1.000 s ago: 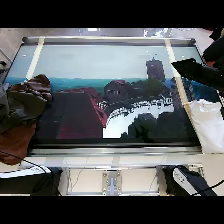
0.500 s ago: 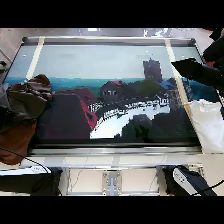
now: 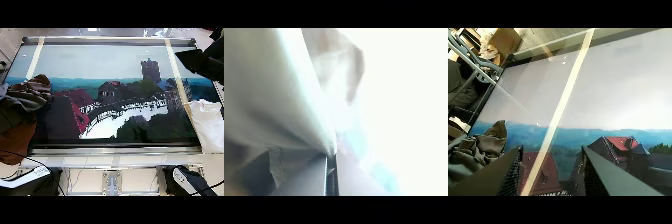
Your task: Fold the shirts.
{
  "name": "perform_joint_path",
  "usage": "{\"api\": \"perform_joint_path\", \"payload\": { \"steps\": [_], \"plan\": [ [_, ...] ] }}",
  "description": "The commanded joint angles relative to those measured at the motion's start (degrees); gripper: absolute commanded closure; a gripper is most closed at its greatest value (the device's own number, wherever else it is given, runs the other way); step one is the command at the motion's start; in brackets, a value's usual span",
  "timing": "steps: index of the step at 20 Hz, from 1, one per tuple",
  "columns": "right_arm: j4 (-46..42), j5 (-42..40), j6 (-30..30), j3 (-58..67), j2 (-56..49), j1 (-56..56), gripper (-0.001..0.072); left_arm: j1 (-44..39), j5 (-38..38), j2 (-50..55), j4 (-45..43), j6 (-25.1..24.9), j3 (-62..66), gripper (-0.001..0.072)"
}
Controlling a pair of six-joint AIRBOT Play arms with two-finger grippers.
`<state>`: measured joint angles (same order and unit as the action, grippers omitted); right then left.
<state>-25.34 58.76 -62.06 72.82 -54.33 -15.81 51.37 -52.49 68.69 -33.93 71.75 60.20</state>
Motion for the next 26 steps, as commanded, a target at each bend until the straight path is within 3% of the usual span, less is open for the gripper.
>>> {"api": "perform_joint_path", "payload": {
  "steps": [1,4,8,12,15,16,17,18,19,22,24,26],
  "plan": [
    [1.4,4.7,-0.2,9.0,0.1,0.0,0.0284,-4.0,-3.9,-13.9,11.5,-1.5,0.0,0.0697],
    [1.0,11.0,-0.2,20.6,0.2,0.0,0.0284,-15.5,-3.3,-21.7,14.4,-1.5,0.0,0.0697],
    [-4.6,15.9,-0.2,34.8,0.2,0.0,0.0284,-40.0,-0.7,-21.7,13.0,-1.5,-0.1,0.0697],
    [-13.7,17.2,-0.2,41.0,0.2,0.0,0.0285,-66.3,15.8,-13.2,11.0,-1.5,-0.1,0.0697],
    [-20.4,18.6,-1.4,41.0,-0.1,0.0,0.0286,-77.8,27.8,-3.7,11.3,-1.5,-0.1,0.0696],
    [-24.3,19.3,-1.9,41.0,-0.4,0.0,0.0286,-79.1,30.2,-1.2,12.4,-1.5,-0.1,0.066],
    [-28.3,20.2,-1.9,41.0,-0.7,0.0,0.0286,-79.0,31.5,0.0,13.6,-1.5,-0.1,0.0465],
    [-32.5,21.4,-1.9,41.0,-1.1,0.0,0.0286,-77.6,32.4,0.1,13.6,-1.8,-0.1,0.0132],
    [-36.2,22.7,-1.9,41.0,-1.6,0.0,0.0285,-74.9,32.3,-0.5,13.2,-3.9,-0.1,0.0021],
    [-44.0,27.4,-3.8,41.0,-4.5,0.0,0.0286,-62.7,29.9,-4.9,5.7,-6.6,-0.1,0.0012],
    [-44.8,31.5,-8.5,41.0,-8.7,0.0,0.0286,-51.3,20.0,-8.6,-2.5,-6.1,-0.1,0.0013],
    [-43.0,34.7,-12.1,38.4,-13.2,0.0,0.0286,-38.4,3.5,-10.7,-13.6,5.3,-0.1,0.0047]
  ]
}}
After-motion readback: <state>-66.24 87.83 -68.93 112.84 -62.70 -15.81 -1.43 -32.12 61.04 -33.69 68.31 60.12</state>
